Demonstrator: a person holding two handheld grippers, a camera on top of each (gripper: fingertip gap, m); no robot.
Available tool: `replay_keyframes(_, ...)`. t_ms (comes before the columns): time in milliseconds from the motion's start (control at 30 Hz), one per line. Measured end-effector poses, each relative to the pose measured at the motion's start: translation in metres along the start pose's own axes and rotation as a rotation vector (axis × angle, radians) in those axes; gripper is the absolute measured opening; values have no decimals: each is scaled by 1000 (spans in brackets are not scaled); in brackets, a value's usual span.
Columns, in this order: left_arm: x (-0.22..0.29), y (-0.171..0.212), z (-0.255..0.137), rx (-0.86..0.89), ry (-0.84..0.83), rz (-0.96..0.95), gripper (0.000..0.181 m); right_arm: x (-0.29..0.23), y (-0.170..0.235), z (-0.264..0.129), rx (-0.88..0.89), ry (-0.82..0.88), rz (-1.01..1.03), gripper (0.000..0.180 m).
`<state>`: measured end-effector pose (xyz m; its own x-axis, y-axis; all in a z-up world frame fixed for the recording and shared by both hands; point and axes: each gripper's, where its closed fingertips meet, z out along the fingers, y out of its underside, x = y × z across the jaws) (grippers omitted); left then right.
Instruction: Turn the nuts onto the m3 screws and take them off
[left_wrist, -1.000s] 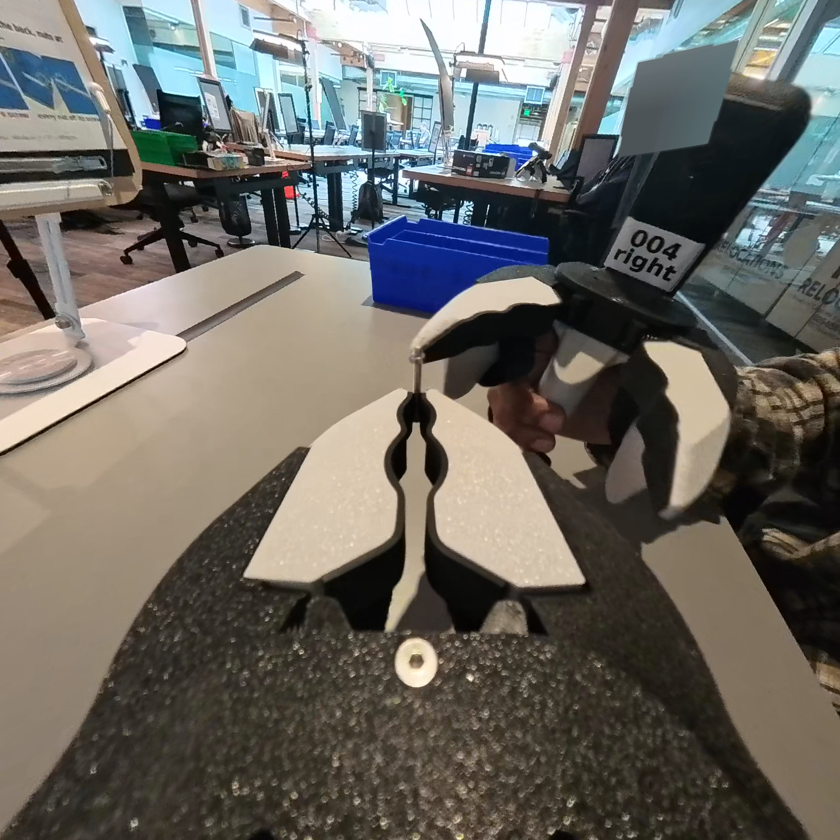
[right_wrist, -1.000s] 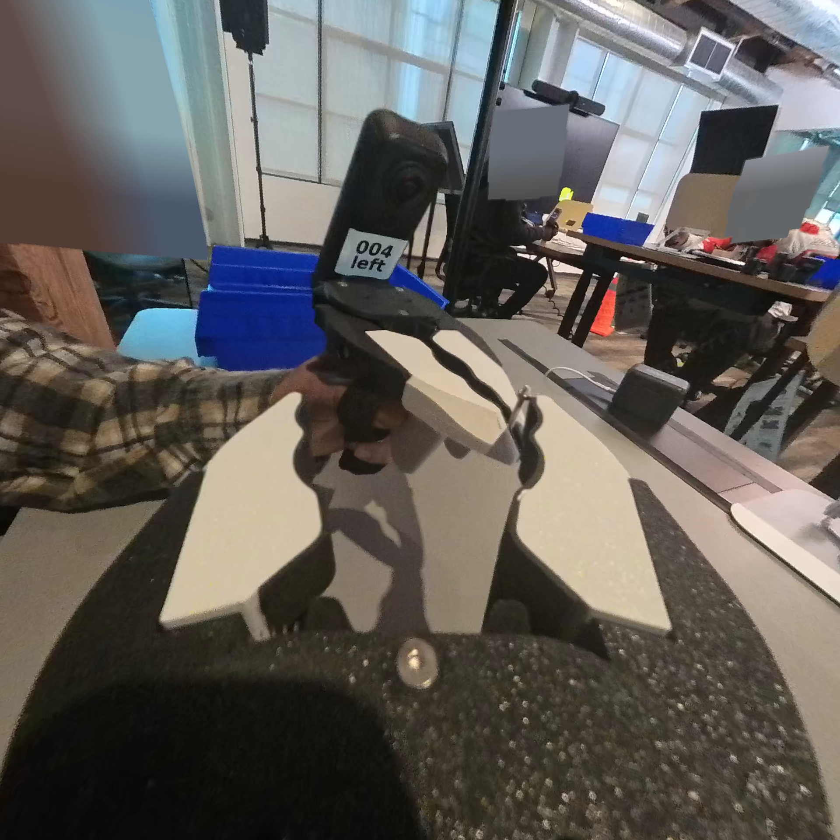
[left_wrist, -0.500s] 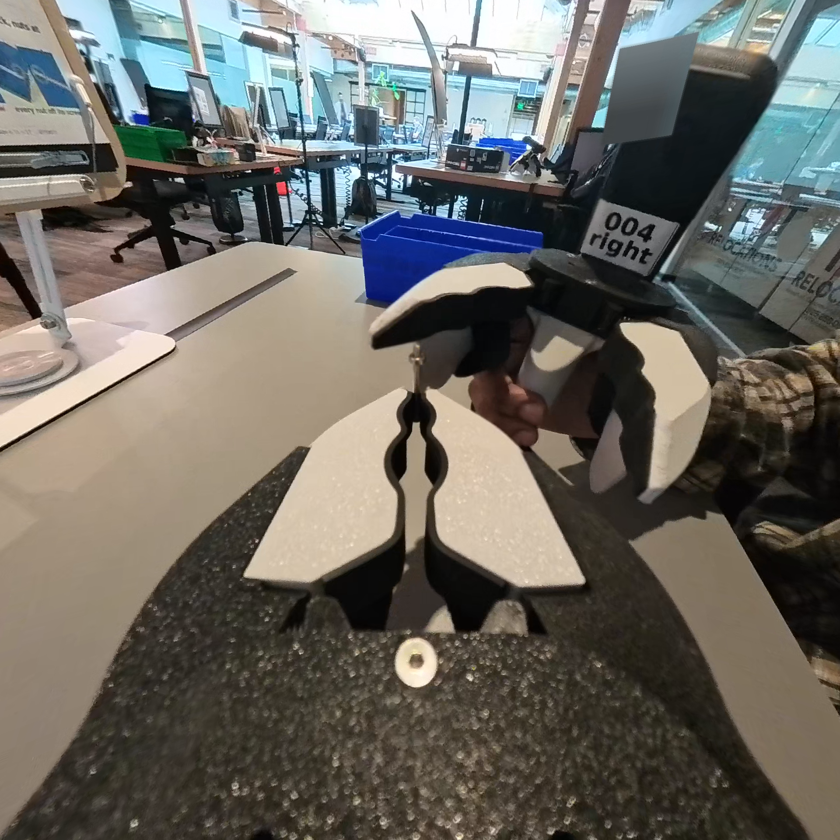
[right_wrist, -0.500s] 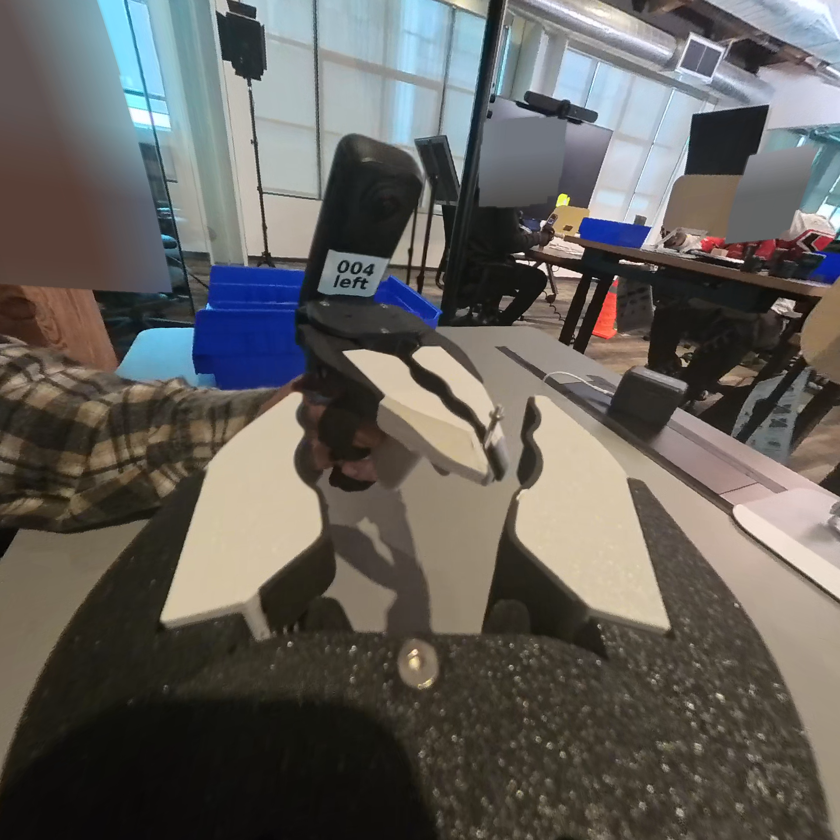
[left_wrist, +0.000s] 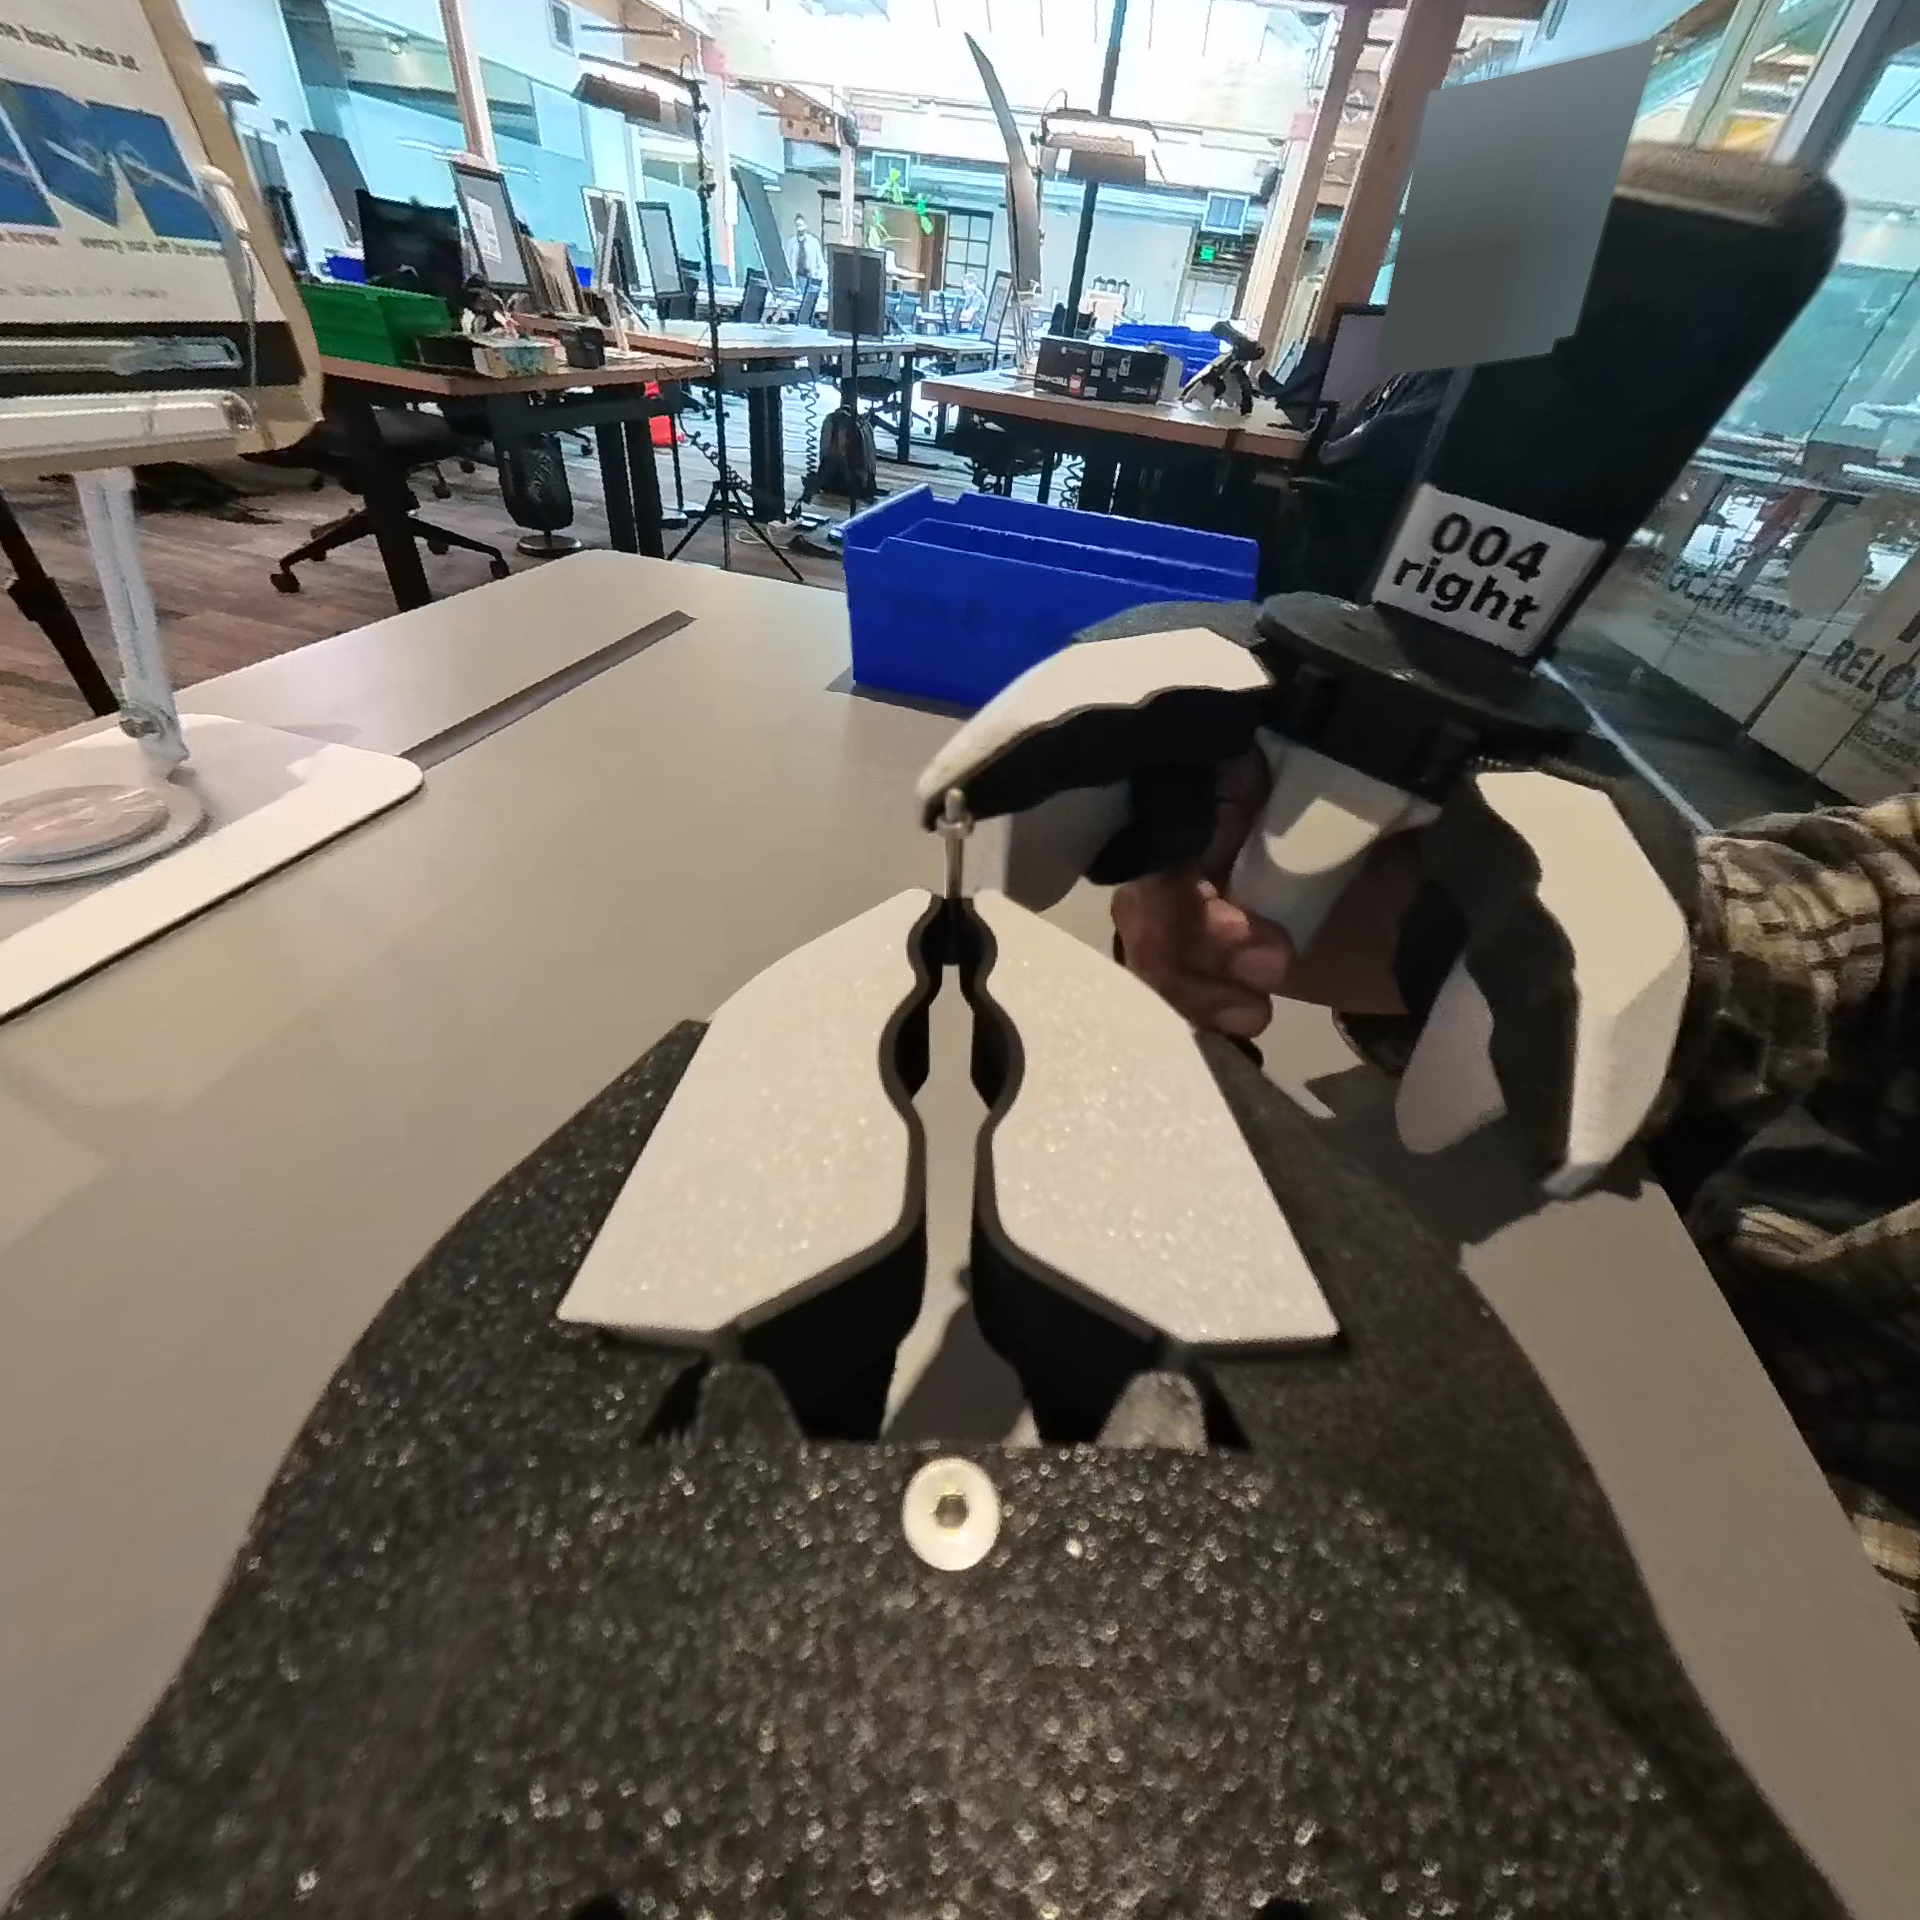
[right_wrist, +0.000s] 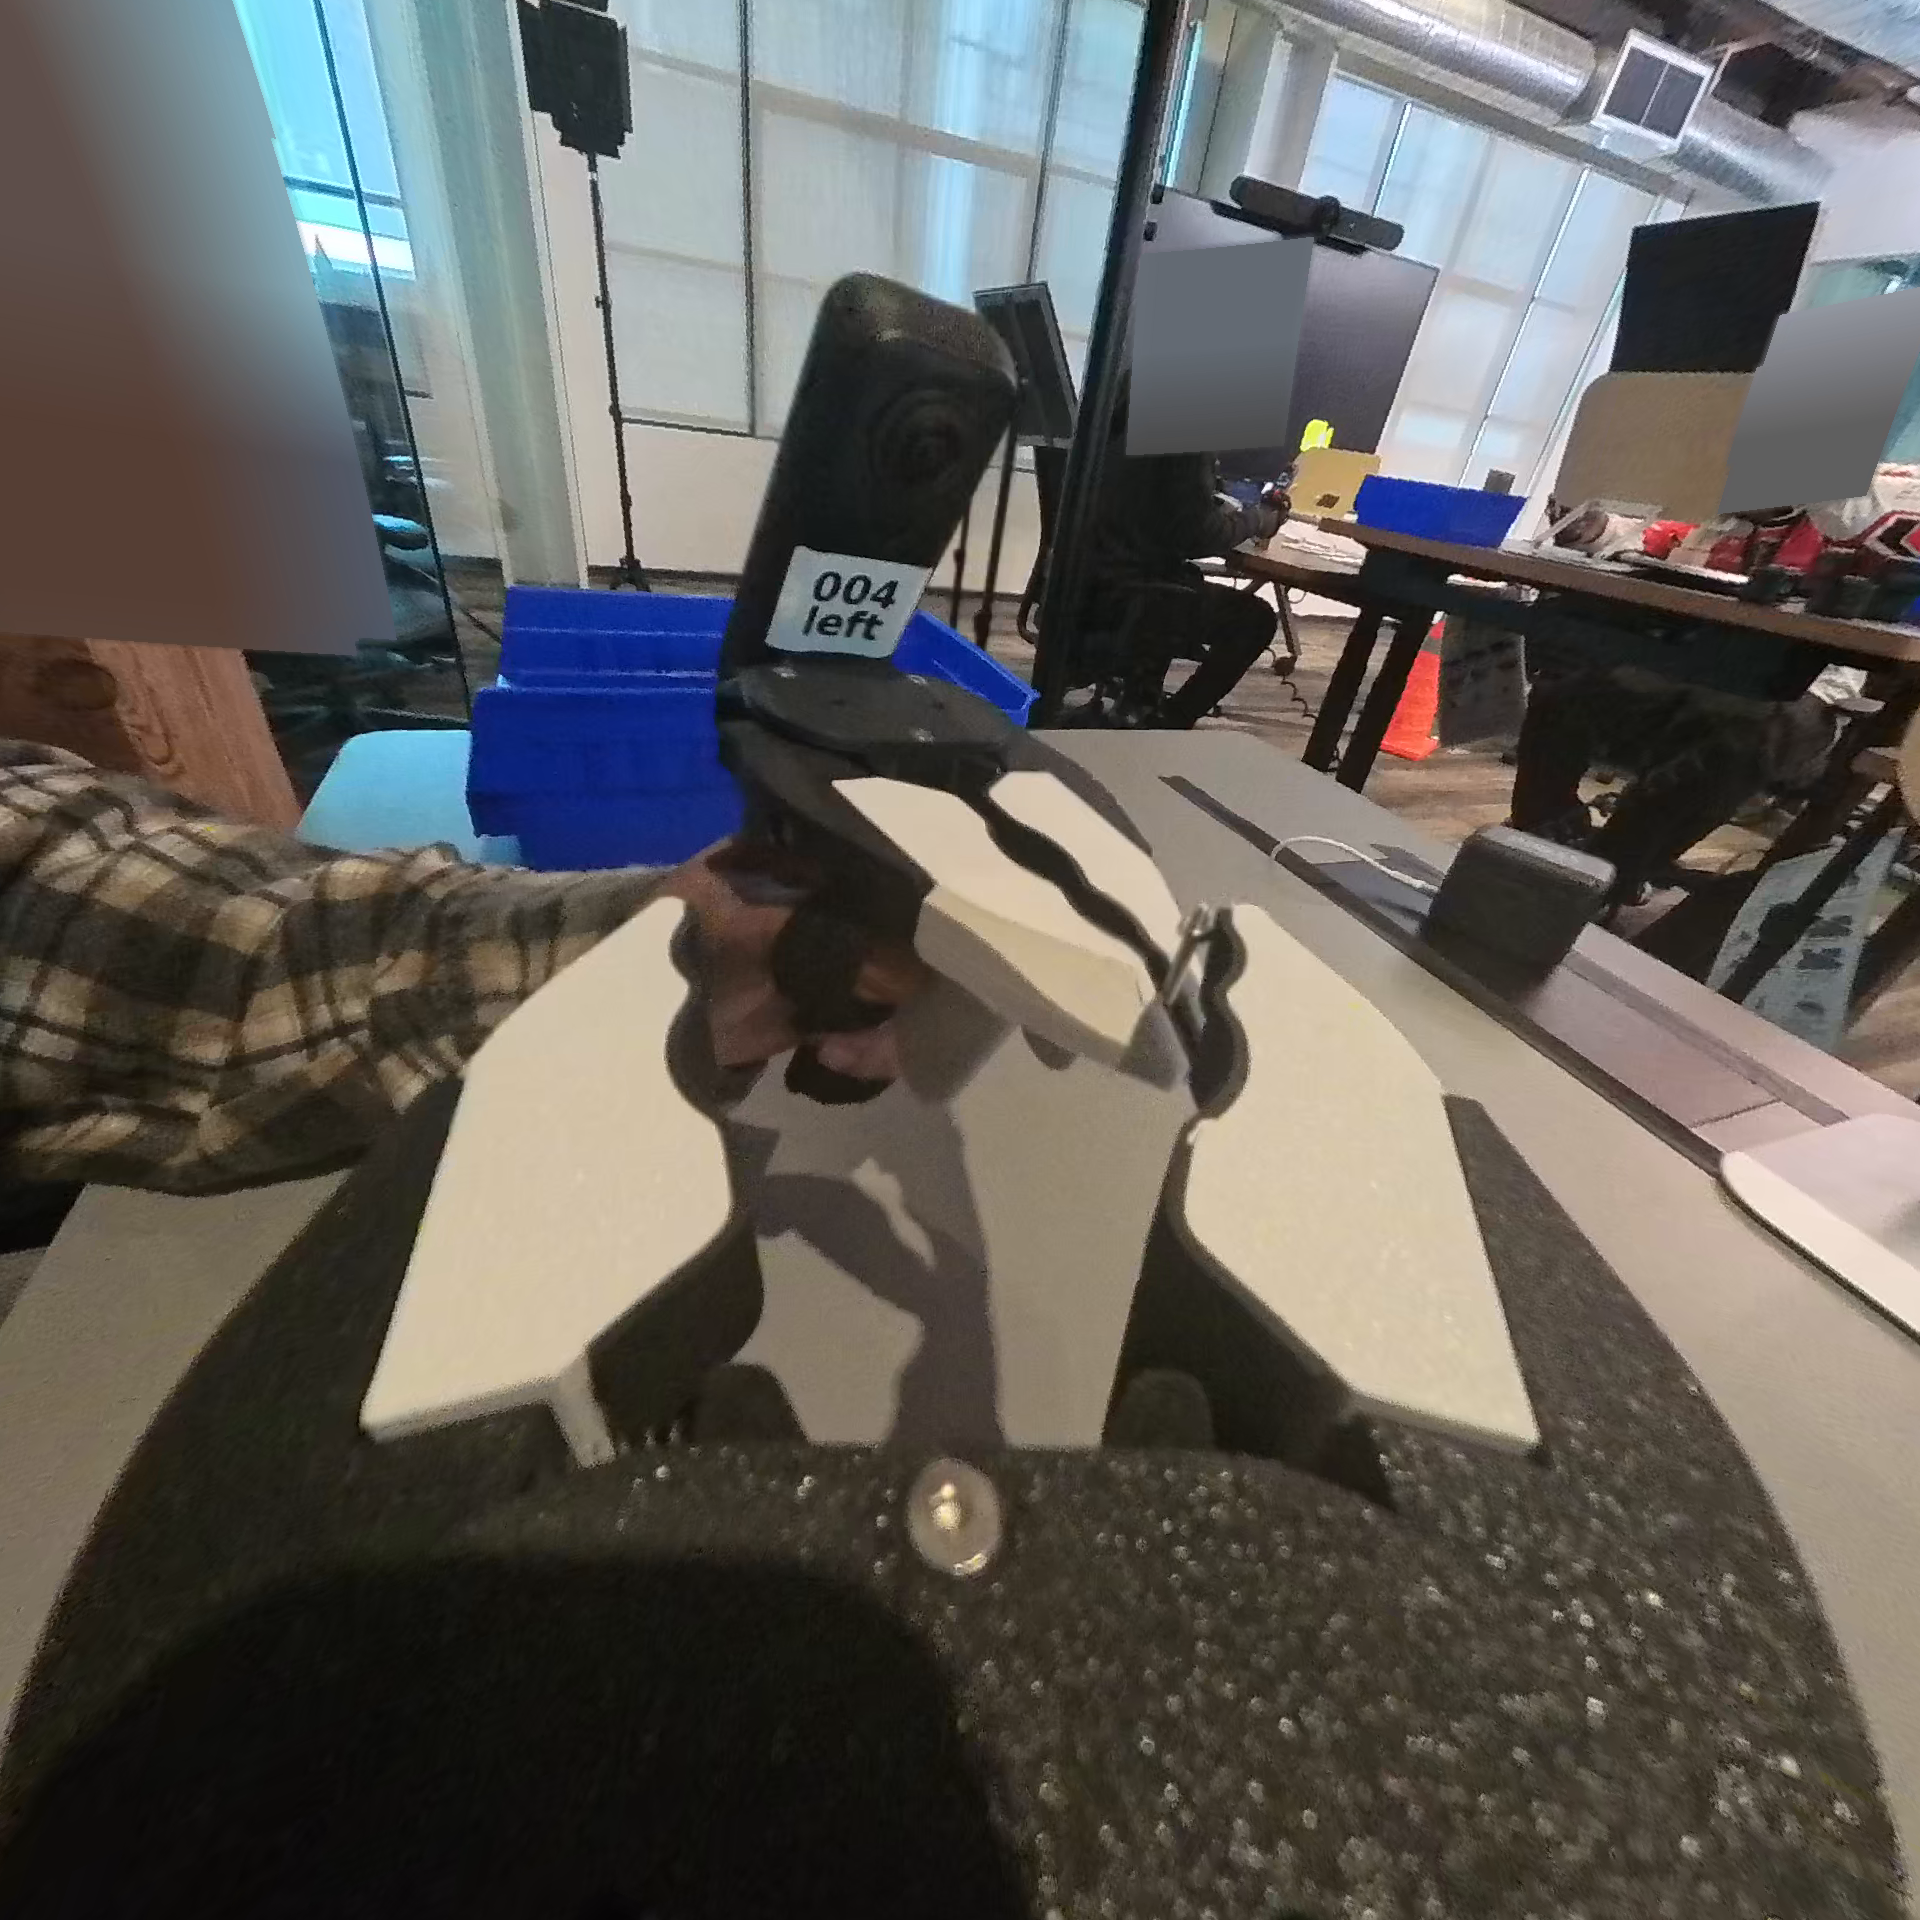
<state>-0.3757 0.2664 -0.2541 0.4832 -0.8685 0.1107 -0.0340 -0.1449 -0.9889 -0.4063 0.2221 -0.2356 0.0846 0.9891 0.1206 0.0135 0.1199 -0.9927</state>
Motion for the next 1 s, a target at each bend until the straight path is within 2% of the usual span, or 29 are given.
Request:
replay_keyframes(100, 0, -2, -1, 8, 4, -5, 1, 3, -5, -8, 35, 10, 12, 83)
replay_keyframes(333, 1, 0, 0, -2, 7, -3, 1, 0, 0, 2, 30, -26, 31, 91)
replay_keyframes(433, 0, -3, -1, 8, 6, -10, 1, 1, -1, -5, 32, -11, 15, 85)
replay_keyframes(700, -1, -1, -1, 1, 4, -15, 1, 1, -1, 3, 26, -28, 24, 91)
replay_keyframes(800, -2, -3, -1, 11, 7, -29, 1, 5, -4, -3, 44, -19, 38, 84)
replay_keyframes(1000, 0, -1, 0, 5, 9, -23, 1, 2, 0, 6, 29, -47, 53, 89)
